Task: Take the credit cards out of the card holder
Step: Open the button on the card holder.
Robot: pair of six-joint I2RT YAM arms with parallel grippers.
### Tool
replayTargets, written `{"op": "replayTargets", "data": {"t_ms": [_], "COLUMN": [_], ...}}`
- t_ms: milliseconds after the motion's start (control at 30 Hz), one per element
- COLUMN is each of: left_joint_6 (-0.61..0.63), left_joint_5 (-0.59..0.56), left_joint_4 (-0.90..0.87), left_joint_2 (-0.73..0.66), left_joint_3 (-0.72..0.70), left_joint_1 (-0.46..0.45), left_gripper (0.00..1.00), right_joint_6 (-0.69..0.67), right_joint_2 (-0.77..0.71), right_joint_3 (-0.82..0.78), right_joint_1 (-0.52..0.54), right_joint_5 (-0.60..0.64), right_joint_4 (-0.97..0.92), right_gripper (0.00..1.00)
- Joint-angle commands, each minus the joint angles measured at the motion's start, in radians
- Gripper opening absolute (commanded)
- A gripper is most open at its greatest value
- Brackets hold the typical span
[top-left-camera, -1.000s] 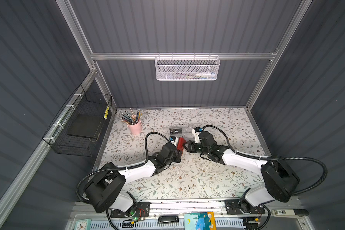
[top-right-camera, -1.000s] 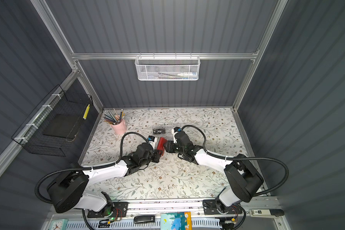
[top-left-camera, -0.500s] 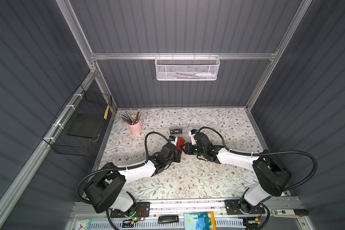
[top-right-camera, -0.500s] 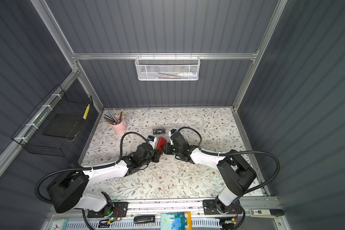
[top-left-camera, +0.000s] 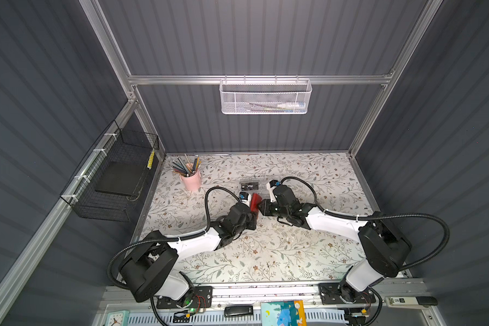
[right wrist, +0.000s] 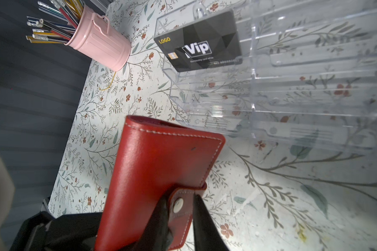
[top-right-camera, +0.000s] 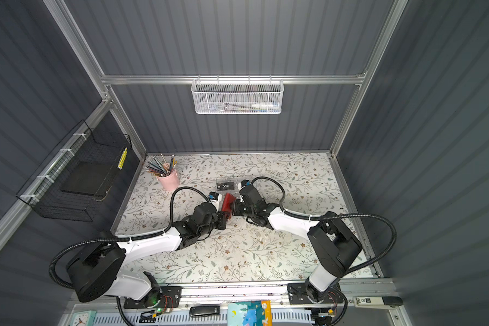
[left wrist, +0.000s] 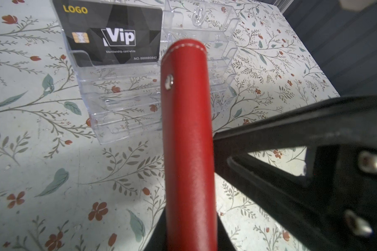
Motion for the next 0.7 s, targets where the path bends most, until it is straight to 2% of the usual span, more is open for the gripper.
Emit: {"op": "replayTargets", "data": {"t_ms": [0,433,667], "left_joint_6": [-0.008,-0.013,-0.017], "left_joint_5": [-0.004,-0.068,-0.097], "left_joint_4": [0.049,0.052,0.047], "left_joint_2": [-0.049,-0.088,-0.101], "left_joint_3": [-0.014,-0.035,-0.034], "left_joint_1": [-0.016,-0.017,-0.016], "left_gripper": [0.00,0.00,0.00], "right_joint_6": [-0.006,0.016,0.028], "right_joint_2": [0.025,0.039,0.041], "right_joint_3": [0.021,-0.012,-0.046], "right_joint_1": [0.000,0.016,0.029], "right_joint_5": [0.039,0.035,0.036], "right_joint_4": [-0.023,0.000,0.022], "right_gripper": [0.21,0.01,0.00]}}
